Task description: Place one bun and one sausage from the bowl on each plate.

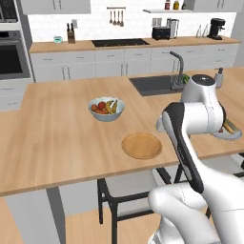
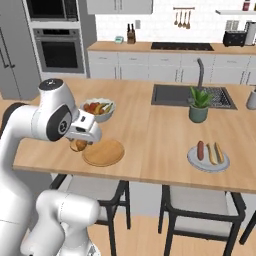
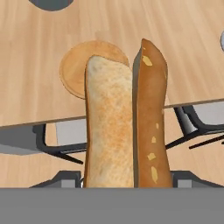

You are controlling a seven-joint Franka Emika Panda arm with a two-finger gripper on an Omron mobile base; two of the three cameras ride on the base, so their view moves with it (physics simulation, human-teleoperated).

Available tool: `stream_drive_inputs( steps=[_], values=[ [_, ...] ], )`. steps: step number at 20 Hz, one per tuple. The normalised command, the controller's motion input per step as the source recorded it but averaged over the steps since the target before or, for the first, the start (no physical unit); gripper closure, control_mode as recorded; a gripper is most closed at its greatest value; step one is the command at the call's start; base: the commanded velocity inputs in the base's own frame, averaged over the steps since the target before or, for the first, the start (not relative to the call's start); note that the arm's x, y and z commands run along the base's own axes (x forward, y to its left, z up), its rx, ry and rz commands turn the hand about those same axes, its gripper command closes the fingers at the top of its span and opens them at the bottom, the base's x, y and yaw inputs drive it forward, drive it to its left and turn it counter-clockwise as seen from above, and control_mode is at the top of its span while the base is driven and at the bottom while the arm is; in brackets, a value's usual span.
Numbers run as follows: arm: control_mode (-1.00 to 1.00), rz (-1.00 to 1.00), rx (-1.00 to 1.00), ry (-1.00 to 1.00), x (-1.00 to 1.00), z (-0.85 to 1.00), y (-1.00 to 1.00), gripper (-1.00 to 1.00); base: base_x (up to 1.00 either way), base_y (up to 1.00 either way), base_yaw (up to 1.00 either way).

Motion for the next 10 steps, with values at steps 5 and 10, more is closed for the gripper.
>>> stream_drive_inputs(
  steps=[5, 10],
  values=[
    [1.0, 0.0, 0.0, 0.0, 0.0, 0.0, 0.0, 1.0, 0.47, -0.02, 0.0],
    [-1.0, 0.0, 0.01, 0.0, 0.31, -0.04, 0.0, 1.0, 0.3, 0.0, 0.0]
  ],
)
